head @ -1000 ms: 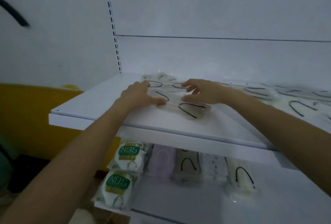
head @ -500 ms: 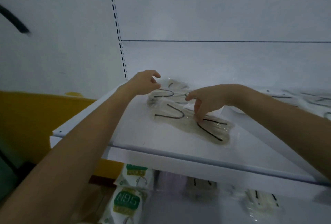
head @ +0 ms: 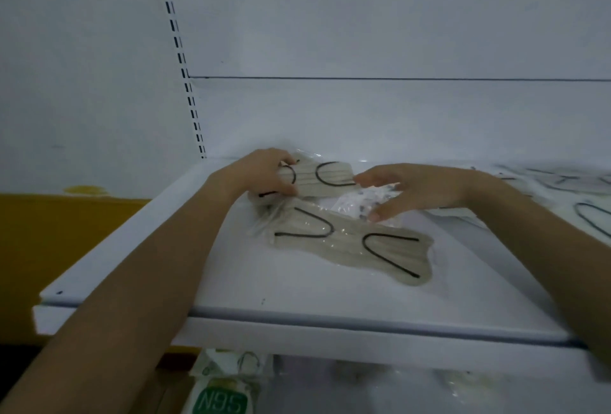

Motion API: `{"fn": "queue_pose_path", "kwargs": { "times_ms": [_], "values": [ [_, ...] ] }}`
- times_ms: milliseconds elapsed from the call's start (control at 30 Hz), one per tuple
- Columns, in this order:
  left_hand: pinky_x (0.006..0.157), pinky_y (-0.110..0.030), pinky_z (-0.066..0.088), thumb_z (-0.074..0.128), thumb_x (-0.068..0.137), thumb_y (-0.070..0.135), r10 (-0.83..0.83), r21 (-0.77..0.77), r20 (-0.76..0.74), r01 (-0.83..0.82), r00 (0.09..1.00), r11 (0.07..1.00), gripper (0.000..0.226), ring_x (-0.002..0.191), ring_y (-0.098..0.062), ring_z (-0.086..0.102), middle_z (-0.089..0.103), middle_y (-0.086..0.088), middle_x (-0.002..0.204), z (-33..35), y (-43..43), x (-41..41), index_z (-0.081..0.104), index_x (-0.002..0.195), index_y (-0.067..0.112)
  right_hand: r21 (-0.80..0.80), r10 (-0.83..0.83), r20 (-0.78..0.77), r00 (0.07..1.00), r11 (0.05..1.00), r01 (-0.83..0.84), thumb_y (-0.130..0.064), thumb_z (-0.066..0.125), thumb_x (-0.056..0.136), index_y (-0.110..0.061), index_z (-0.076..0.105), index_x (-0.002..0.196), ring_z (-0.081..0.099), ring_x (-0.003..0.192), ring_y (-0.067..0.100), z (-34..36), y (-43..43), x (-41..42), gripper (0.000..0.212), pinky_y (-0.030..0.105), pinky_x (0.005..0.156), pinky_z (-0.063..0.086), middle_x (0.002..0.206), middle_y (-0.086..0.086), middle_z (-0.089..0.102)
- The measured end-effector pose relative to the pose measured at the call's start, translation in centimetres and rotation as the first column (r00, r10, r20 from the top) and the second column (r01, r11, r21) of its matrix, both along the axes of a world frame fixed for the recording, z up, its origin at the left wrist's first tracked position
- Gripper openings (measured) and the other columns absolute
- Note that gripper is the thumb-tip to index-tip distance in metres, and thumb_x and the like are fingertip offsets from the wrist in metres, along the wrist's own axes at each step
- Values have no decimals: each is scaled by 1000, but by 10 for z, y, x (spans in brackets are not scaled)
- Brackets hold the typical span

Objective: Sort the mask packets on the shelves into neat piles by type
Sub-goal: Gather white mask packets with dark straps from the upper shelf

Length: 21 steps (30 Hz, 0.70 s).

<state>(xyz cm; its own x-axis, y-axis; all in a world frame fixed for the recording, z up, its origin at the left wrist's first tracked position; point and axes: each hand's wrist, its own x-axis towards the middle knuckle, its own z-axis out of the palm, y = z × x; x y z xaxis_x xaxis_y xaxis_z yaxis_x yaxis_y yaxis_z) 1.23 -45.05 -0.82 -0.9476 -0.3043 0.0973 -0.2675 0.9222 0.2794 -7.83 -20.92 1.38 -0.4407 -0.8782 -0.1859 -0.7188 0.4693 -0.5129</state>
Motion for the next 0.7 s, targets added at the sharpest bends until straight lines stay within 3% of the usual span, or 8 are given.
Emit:
{"fn": "queue_pose_path", "kwargs": {
  "times_ms": [100, 167, 267, 367, 500, 633, 700],
  "values": [
    [84, -21, 30, 73, 79, 29, 26, -13, -96, -27, 995, 1000, 56, 114, -21, 47, 50, -7, 130, 2, -8, 4, 50, 127, 12, -81, 24, -29, 999, 996, -27, -36, 71, 78, -43, 48, 119, 48, 112, -2, -3, -3, 9, 47, 18, 97, 36, 115, -27, 54],
    [81, -23, 32, 71, 80, 24, 79, 49, -185, -71, 980, 996, 49, 104, -21, 48, 52, -7, 124, 4, -16, 9, 51, 122, 11, -34, 72, -110, 991, 997, -76, -40, 69, 78, -41, 50, 121, 51, 104, 1, -6, -11, 21, 46, 14, 89, 39, 112, -25, 55],
    [79, -28, 37, 71, 81, 21, 165, 253, -267, -96, 949, 963, 50, 96, -18, 48, 52, -6, 122, 6, -24, 18, 47, 124, 12, 98, 129, -198, 972, 989, -112, -50, 67, 76, -32, 42, 136, 46, 113, 8, -13, -19, 34, 67, 20, 96, 37, 131, -14, 46],
    [81, -29, 39, 64, 87, 25, 207, 434, -247, -83, 947, 897, 49, 98, -17, 49, 50, -4, 125, 7, -26, 22, 45, 131, 16, 233, 70, -185, 980, 972, -25, -60, 64, 72, -31, 15, 148, 20, 140, 12, -11, -15, 34, 96, 29, 112, 17, 154, -9, 19],
    [84, -30, 37, 39, 97, 21, 258, 533, -199, -117, 945, 838, 39, 102, -19, 48, 48, -6, 133, 6, -20, 21, 38, 137, 19, 353, 54, -136, 989, 936, -2, -65, 58, 71, -28, 3, 150, -2, 145, 10, -10, -10, 31, 103, 30, 115, 1, 157, -11, -4],
    [101, -31, 34, 39, 95, 7, 204, 522, -268, -36, 942, 852, 60, 130, -23, 38, 33, -5, 148, 4, -20, 26, 19, 147, 30, 199, 19, -175, 984, 980, 16, -61, 59, 73, -27, 24, 146, -2, 144, 11, -15, -12, 34, 88, 30, 115, 3, 157, -9, -1],
    [96, -28, 38, 44, 91, -3, 151, 509, -306, 27, 940, 860, 69, 128, -24, 40, 35, -6, 146, 4, -20, 30, 22, 146, 31, 105, 31, -195, 980, 994, -10, -52, 66, 75, -28, 45, 133, 6, 142, 9, -14, -13, 34, 66, 23, 110, 9, 155, -5, 13]
  ]
}}
